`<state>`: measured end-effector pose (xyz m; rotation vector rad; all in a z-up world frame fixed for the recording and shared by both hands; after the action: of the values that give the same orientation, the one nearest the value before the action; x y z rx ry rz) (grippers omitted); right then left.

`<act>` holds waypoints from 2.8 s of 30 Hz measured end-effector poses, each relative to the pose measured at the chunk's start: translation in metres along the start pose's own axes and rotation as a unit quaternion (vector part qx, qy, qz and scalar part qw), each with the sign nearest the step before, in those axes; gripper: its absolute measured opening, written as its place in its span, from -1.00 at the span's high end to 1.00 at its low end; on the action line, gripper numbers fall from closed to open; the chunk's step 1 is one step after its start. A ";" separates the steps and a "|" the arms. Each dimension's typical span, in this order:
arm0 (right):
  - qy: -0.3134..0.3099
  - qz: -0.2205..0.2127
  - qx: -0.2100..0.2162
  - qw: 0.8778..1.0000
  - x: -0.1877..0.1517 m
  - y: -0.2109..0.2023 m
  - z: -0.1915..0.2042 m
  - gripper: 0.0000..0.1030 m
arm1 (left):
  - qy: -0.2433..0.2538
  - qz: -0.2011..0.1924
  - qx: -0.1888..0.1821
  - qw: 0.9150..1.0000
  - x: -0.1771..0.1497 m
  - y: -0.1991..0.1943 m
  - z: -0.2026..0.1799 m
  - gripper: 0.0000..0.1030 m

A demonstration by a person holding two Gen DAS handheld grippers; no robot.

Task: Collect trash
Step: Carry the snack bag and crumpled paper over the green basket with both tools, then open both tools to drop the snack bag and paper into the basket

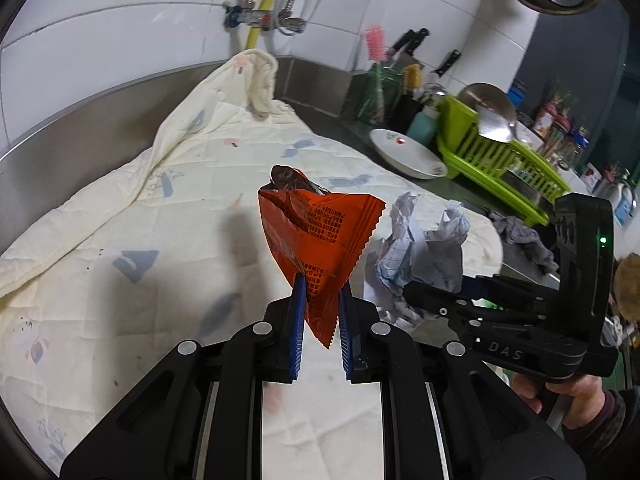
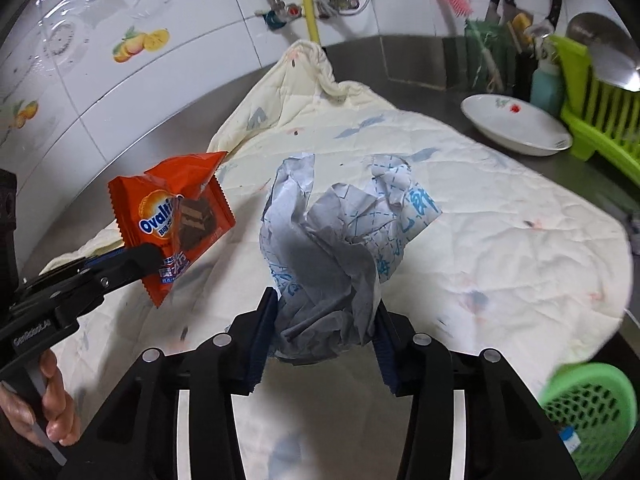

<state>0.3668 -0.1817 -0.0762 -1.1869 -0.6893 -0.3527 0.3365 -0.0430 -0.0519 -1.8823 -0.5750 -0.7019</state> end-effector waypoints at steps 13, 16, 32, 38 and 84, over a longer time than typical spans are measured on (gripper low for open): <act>0.024 -0.005 -0.072 0.997 -0.074 -0.102 -0.059 0.15 | 0.049 -0.001 -0.061 0.997 -0.035 -0.031 -0.099 0.72; 0.030 0.000 -0.094 0.995 -0.094 -0.122 -0.077 0.15 | 0.063 0.002 -0.077 0.995 -0.045 -0.034 -0.126 0.72; 0.081 0.023 -0.167 0.982 -0.174 -0.173 -0.157 0.09 | 0.125 0.057 -0.124 0.983 -0.105 -0.004 -0.237 0.72; 0.103 0.023 -0.175 0.979 -0.187 -0.181 -0.174 -0.03 | 0.137 0.073 -0.129 0.979 -0.120 0.009 -0.260 0.72; 0.131 0.005 -0.173 0.976 -0.198 -0.201 -0.183 -0.12 | 0.156 0.094 -0.137 0.974 -0.136 0.025 -0.291 0.32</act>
<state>0.1553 -0.4424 -0.0978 -1.4402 -0.4007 -0.6270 0.1932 -0.3307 -0.0668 -1.9926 -0.1008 -0.9649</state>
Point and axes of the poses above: each gripper's, at about its wrist camera, not at the fingertips, and y roughly the way its jaws point, z to its left, x to its top, the point moved 5 cm from there along y, roughly the way its jaws point, and after that the axes turned 4 degrees about -y, right-handed, at the moved point
